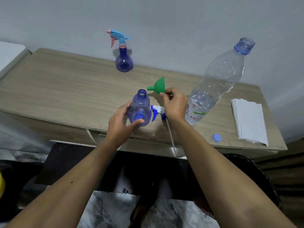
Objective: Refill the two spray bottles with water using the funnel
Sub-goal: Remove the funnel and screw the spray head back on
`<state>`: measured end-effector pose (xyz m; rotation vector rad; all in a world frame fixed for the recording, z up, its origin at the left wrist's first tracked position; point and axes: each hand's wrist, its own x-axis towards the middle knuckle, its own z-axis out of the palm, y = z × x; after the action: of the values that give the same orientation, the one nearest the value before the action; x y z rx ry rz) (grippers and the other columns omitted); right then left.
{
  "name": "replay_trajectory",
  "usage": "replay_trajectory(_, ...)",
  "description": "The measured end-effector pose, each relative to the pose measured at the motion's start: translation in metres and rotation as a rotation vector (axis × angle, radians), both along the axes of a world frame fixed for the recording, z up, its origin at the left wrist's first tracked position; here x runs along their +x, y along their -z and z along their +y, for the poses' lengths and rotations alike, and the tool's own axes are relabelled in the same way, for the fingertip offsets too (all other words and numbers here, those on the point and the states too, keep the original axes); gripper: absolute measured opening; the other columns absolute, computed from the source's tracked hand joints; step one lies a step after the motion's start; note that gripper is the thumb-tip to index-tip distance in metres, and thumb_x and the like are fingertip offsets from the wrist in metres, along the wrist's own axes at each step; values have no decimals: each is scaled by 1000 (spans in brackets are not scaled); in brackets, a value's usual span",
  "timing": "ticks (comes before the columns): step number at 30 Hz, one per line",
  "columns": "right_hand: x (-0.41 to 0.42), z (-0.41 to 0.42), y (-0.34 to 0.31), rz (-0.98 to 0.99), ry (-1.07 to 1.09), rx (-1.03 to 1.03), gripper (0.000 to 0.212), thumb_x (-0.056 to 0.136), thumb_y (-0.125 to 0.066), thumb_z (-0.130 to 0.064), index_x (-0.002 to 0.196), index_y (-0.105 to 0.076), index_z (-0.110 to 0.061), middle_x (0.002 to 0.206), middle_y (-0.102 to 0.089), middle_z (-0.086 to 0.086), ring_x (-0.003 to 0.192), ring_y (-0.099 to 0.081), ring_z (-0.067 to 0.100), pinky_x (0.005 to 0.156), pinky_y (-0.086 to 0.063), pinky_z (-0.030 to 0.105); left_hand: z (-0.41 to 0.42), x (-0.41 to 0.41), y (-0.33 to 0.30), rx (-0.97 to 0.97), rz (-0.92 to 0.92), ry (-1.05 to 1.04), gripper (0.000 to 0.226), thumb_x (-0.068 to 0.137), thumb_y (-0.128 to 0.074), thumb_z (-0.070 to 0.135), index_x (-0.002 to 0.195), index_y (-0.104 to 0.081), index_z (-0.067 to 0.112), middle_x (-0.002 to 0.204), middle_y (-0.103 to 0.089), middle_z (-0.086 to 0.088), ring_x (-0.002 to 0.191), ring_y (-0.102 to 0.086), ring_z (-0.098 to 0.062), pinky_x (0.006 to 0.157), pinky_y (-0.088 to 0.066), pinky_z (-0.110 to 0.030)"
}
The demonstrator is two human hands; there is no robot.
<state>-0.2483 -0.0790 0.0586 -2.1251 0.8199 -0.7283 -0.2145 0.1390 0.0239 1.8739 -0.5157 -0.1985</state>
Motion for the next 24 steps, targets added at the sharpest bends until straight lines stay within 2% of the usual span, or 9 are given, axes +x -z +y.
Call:
replay_trajectory(5, 6, -5, 17, 53, -4, 13, 11, 92, -79, -17, 100, -78, -11, 98, -74, 5, 82, -61, 13, 73, -43, 23, 0, 3, 3, 5, -46, 3, 84, 77, -92, 39, 148, -56, 14, 136, -67, 2, 119, -66, -7, 100, -55, -23)
replay_trajectory(10, 7, -8, 29, 115, -50, 4, 14, 92, -79, -17, 103, -78, -9, 100, -74, 6, 83, -62, 11, 76, -49, 24, 1, 3, 6, 8, -63, -10, 82, 77, -93, 34, 147, -56, 14, 136, -66, 4, 119, -66, -6, 102, -54, -21)
replay_trajectory(14, 8, -10, 38, 105, -57, -20, 17, 89, -82, -17, 102, -77, -7, 100, -72, 9, 85, -64, 18, 85, -56, 39, -1, 1, 6, 9, -48, -9, 83, 76, -94, 34, 147, -56, 13, 137, -66, 2, 122, -65, -8, 105, -54, -25)
replay_trajectory(17, 9, -9, 38, 135, -61, -38, 24, 86, -84, -17, 106, -77, -6, 104, -72, 12, 93, -68, 26, 88, -54, 39, 1, 1, 3, 15, -58, -6, 87, 75, -90, 46, 147, -56, 13, 137, -66, 2, 122, -65, -9, 104, -54, -24)
replay_trajectory(21, 6, -4, 34, 119, -67, -21, 32, 85, -85, -17, 113, -73, -8, 110, -71, 10, 97, -69, 27, 90, -57, 44, 2, 2, 0, 16, -61, 1, 87, 74, -86, 48, 147, -56, 11, 136, -64, 5, 120, -63, -4, 101, -51, -15)
replay_trajectory(22, 4, -3, 33, 108, -73, -16, 33, 86, -84, -16, 115, -72, -7, 113, -71, 10, 99, -69, 26, 91, -56, 41, 2, 2, -1, 18, -62, 0, 87, 74, -86, 48, 146, -57, 11, 136, -64, 5, 119, -63, -4, 100, -50, -13)
replay_trajectory(24, -3, 0, 29, 89, -83, -8, 37, 88, -83, -15, 120, -70, -4, 119, -69, 12, 104, -67, 23, 92, -49, 27, 1, 1, 0, 20, -63, -1, 87, 73, -86, 48, 146, -57, 11, 134, -63, 7, 118, -63, -5, 99, -49, -11)
